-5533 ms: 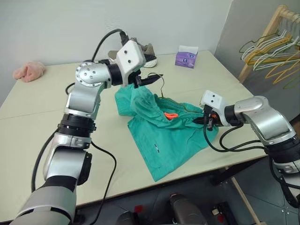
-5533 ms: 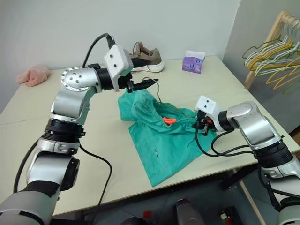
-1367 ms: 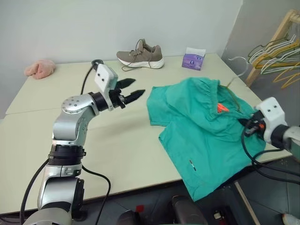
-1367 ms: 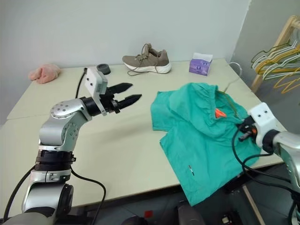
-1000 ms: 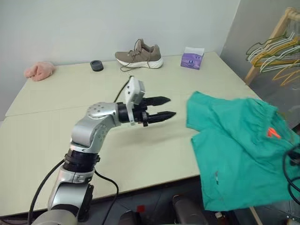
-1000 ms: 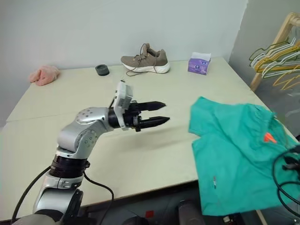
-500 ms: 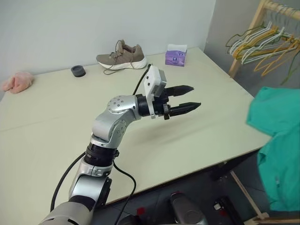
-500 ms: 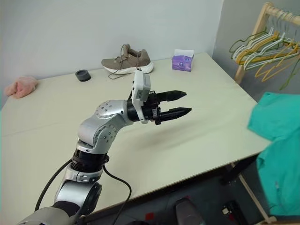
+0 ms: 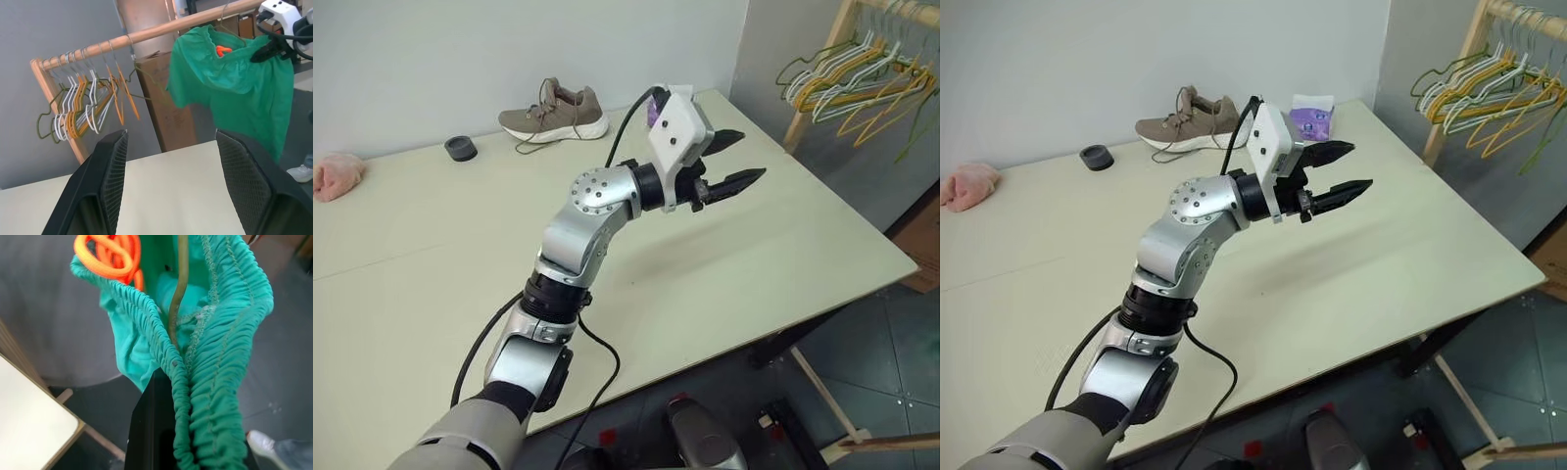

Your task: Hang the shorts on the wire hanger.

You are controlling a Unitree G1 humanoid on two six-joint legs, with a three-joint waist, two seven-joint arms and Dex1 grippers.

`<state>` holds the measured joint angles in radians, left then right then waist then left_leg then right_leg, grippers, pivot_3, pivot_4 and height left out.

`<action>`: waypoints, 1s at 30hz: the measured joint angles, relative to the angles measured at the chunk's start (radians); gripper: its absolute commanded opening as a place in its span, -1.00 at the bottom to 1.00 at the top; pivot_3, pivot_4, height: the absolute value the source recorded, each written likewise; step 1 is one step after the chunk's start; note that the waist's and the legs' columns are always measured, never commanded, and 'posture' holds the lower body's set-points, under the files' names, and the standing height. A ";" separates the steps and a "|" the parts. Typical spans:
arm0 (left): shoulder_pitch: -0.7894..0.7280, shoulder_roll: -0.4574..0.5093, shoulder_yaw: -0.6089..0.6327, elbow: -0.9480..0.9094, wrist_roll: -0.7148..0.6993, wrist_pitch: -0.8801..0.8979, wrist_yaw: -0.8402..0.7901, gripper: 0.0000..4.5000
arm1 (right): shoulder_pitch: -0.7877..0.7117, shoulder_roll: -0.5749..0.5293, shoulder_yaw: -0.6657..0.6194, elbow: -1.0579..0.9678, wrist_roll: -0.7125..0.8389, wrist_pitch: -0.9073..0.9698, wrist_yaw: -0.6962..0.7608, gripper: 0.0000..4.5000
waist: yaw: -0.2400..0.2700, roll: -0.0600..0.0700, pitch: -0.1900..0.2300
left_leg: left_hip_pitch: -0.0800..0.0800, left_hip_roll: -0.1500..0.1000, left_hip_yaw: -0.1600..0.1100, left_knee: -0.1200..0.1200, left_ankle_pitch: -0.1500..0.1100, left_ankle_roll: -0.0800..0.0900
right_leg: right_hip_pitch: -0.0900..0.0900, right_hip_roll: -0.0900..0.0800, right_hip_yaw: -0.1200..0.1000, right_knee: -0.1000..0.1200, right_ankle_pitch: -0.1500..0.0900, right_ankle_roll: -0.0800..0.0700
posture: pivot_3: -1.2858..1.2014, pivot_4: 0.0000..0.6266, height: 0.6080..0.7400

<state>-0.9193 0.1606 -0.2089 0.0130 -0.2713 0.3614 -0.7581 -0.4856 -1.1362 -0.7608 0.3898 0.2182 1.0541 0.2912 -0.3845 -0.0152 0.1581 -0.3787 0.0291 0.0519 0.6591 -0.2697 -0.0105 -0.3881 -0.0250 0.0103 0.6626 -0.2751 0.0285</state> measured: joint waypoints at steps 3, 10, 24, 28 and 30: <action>-0.001 -0.002 -0.001 0.004 0.002 -0.005 -0.018 0.33 | -0.030 0.001 0.005 0.045 0.000 0.042 -0.024 -0.99 | 0.000 0.000 0.000 | 0.001 -0.001 0.004 0.000 0.000 0.001 | 0.000 -0.001 0.005 0.000 0.000 0.003 | -0.32 -0.48 1.00; -0.025 -0.020 -0.002 0.041 0.000 -0.018 -0.045 0.33 | -0.053 0.021 0.008 0.035 0.006 0.121 -0.056 -0.99 | -0.001 0.001 0.000 | 0.001 -0.002 0.007 0.001 -0.003 0.004 | 0.000 -0.002 0.009 -0.001 0.000 0.006 | -0.32 -0.49 1.00; -0.104 -0.043 -0.001 0.064 -0.151 0.181 -0.194 0.33 | -0.119 0.119 -0.026 -0.055 0.045 0.177 -0.101 -0.23 | -0.004 0.001 0.000 | 0.001 -0.002 0.007 0.001 -0.003 0.004 | 0.000 -0.001 0.010 -0.001 -0.001 0.007 | -0.32 -0.54 1.00; -0.107 -0.044 -0.001 0.070 -0.150 0.181 -0.195 0.33 | -0.132 0.140 -0.041 -0.103 0.052 0.183 -0.124 0.38 | -0.001 0.002 0.000 | 0.001 -0.002 0.006 0.001 -0.003 0.004 | 0.000 -0.001 0.010 -0.001 -0.001 0.007 | -0.31 -0.55 1.00; -0.107 -0.041 -0.001 0.070 -0.150 0.180 -0.196 0.33 | -0.148 0.151 -0.051 -0.143 0.049 0.177 -0.150 0.69 | 0.000 0.002 0.000 | 0.001 -0.002 0.007 0.001 -0.003 0.004 | 0.000 -0.001 0.010 -0.001 -0.001 0.007 | -0.31 -0.55 1.00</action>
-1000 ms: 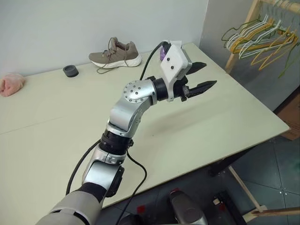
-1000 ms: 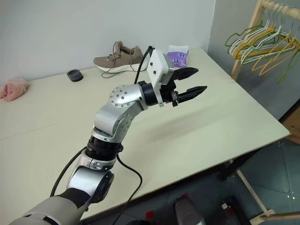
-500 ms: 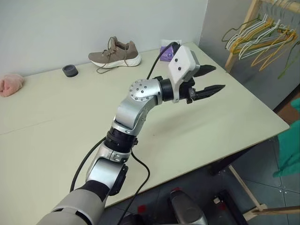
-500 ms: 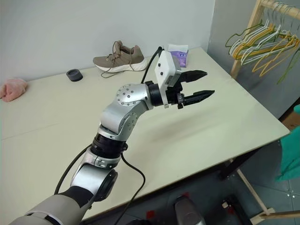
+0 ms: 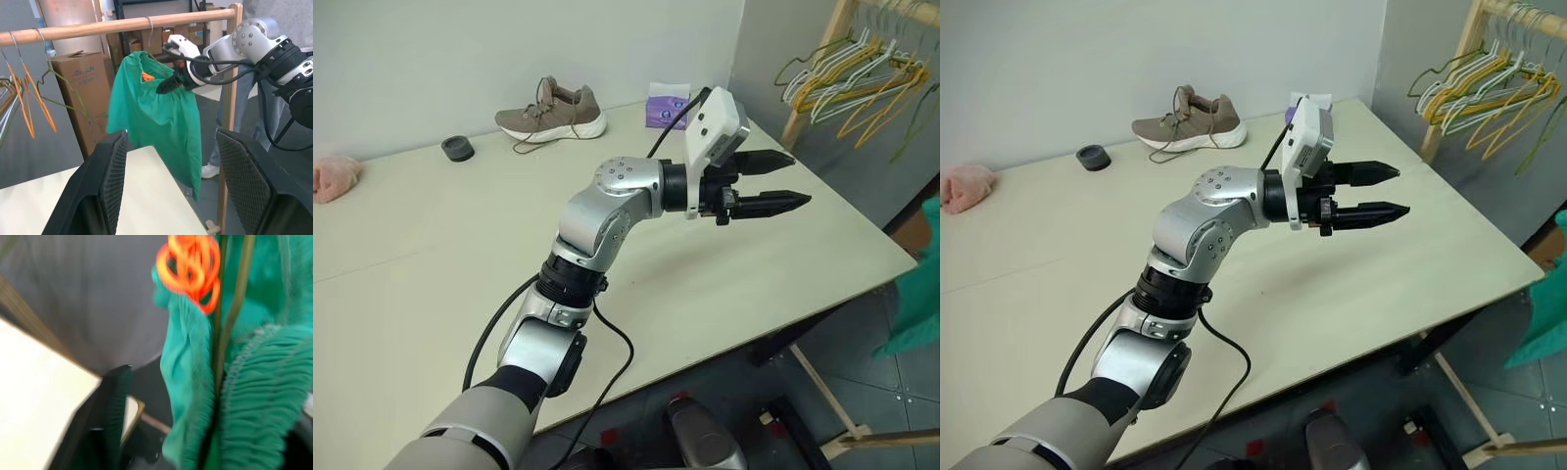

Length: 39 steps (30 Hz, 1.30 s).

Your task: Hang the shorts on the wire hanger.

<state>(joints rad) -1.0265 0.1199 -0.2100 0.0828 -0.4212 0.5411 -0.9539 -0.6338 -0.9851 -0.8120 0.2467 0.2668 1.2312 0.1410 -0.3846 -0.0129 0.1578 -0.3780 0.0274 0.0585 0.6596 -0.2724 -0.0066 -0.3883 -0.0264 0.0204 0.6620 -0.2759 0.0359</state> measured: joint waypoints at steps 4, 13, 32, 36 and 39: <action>0.000 0.008 -0.001 -0.002 0.002 -0.002 -0.003 0.33 | 0.000 0.009 -0.003 -0.081 -0.020 -0.068 -0.051 0.99 | 0.000 0.001 0.000 | 0.000 0.000 0.000 0.000 0.000 0.000 | 0.000 0.000 0.000 0.000 0.000 0.000 | -0.31 -0.57 1.00; 0.000 0.012 -0.004 -0.003 0.009 -0.006 -0.015 0.33 | 0.034 0.084 -0.019 -0.307 -0.071 -0.237 -0.150 0.99 | 0.002 0.005 -0.003 | 0.000 0.000 0.000 0.000 0.000 0.000 | 0.000 0.000 0.000 0.000 0.000 0.000 | -0.31 -0.57 1.00; 0.191 0.148 0.139 -0.024 0.213 -0.029 0.364 0.33 | 0.204 0.359 0.588 -0.622 -0.008 -0.813 0.211 0.99 | -0.009 -0.001 0.000 | 0.002 0.003 -0.002 0.000 0.000 -0.001 | -0.002 0.002 0.000 0.004 0.000 0.001 | -0.19 -0.69 1.00; 0.381 0.197 0.233 -0.141 0.270 0.048 0.533 0.33 | 0.202 0.477 0.723 -0.565 -0.013 -0.848 0.239 0.99 | 0.042 -0.001 -0.001 | -0.002 0.004 -0.004 0.001 0.002 -0.005 | -0.007 0.000 -0.003 0.005 0.001 -0.001 | -0.13 -0.73 1.00; 0.556 0.210 0.302 -0.267 0.337 0.066 0.662 0.33 | 0.195 0.581 0.802 -0.456 -0.029 -0.926 0.259 0.99 | 0.089 -0.006 -0.007 | -0.004 0.003 -0.003 0.002 0.001 -0.006 | -0.010 -0.004 -0.002 0.008 0.004 -0.005 | -0.09 -0.73 1.00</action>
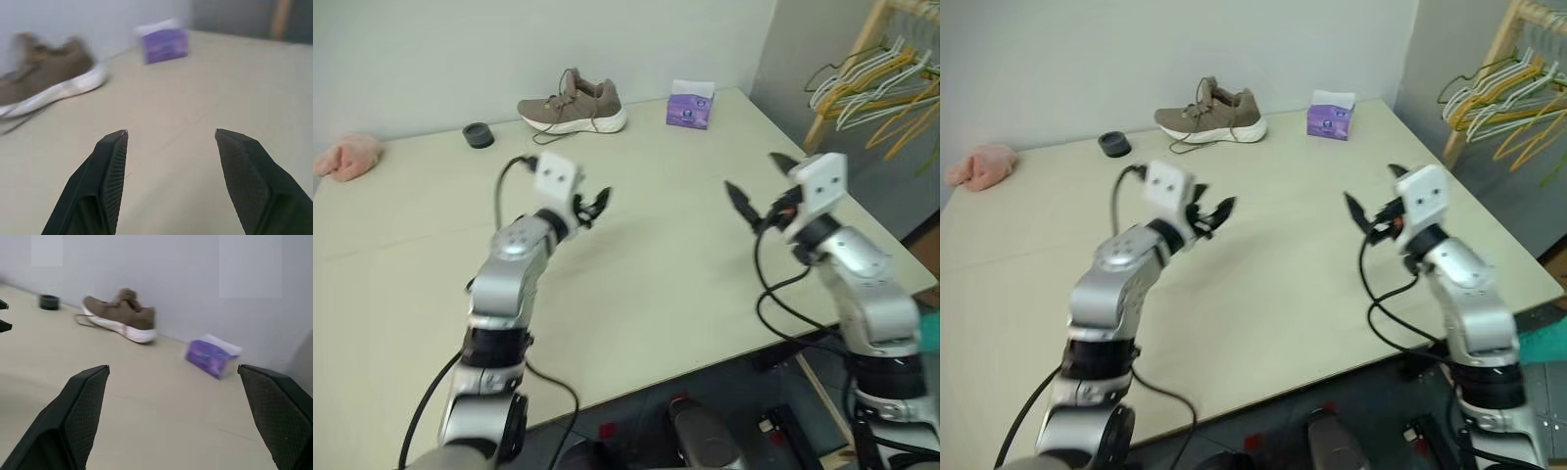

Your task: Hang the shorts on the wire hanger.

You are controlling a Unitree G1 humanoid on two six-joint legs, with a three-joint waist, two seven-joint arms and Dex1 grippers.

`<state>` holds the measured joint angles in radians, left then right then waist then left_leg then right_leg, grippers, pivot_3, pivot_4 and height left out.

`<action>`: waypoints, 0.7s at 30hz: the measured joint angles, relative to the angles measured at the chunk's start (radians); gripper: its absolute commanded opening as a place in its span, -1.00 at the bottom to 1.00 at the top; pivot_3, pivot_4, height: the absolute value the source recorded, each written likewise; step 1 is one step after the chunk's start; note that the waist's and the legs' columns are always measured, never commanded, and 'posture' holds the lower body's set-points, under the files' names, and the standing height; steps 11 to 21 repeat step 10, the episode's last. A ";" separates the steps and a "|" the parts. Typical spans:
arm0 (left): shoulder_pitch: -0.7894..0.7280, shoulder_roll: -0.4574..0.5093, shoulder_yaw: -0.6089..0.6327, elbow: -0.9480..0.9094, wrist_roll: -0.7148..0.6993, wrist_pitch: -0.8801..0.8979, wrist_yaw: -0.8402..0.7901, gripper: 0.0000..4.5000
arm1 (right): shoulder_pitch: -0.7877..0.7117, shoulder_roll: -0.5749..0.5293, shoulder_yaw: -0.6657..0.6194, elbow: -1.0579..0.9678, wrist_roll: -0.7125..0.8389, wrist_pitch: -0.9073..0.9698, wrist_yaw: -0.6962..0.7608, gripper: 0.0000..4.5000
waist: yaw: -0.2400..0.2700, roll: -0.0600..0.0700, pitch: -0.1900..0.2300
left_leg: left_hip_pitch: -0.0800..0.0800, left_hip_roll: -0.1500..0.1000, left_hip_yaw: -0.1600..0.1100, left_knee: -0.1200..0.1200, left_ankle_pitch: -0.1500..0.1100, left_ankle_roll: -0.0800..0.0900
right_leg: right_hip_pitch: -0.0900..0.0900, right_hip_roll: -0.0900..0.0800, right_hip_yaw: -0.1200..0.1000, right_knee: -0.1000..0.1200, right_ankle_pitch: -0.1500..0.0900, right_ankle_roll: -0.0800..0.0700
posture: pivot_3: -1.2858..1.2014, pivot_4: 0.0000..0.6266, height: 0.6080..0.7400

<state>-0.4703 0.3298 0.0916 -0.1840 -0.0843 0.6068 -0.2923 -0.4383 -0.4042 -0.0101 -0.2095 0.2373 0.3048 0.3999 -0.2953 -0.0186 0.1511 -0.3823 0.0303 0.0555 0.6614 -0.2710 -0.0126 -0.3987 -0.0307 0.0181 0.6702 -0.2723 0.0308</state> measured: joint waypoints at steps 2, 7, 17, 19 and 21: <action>0.122 -0.022 0.052 -0.046 0.030 0.004 0.084 0.33 | 0.012 0.053 0.055 0.103 -0.022 -0.050 0.020 0.99 | 0.037 -0.004 -0.003 | -0.004 -0.001 0.001 0.001 0.000 0.000 | -0.007 -0.003 0.000 0.004 0.000 0.000 | -0.07 -0.74 1.00; 0.224 -0.053 0.139 -0.049 0.038 -0.007 0.177 0.33 | 0.008 0.133 0.071 0.305 -0.031 -0.144 0.034 0.99 | 0.162 -0.008 -0.004 | -0.011 -0.003 0.000 0.006 -0.002 0.004 | -0.012 -0.006 -0.003 0.009 0.002 -0.003 | -0.03 -0.73 1.00; 0.224 -0.059 0.151 -0.050 0.023 -0.040 0.178 0.33 | -0.015 0.147 0.065 0.382 -0.034 -0.189 0.034 0.99 | 0.209 -0.011 -0.006 | -0.011 -0.003 0.001 0.008 -0.001 0.006 | -0.011 -0.006 -0.003 0.009 0.004 -0.005 | -0.02 -0.70 1.00; 0.224 -0.059 0.151 -0.050 0.023 -0.040 0.178 0.33 | -0.015 0.147 0.065 0.382 -0.034 -0.189 0.034 0.99 | 0.209 -0.011 -0.006 | -0.011 -0.003 0.001 0.008 -0.001 0.006 | -0.011 -0.006 -0.003 0.009 0.004 -0.005 | -0.02 -0.70 1.00; 0.224 -0.059 0.151 -0.050 0.023 -0.040 0.178 0.33 | -0.015 0.147 0.065 0.382 -0.034 -0.189 0.034 0.99 | 0.209 -0.011 -0.006 | -0.011 -0.003 0.001 0.008 -0.001 0.006 | -0.011 -0.006 -0.003 0.009 0.004 -0.005 | -0.02 -0.70 1.00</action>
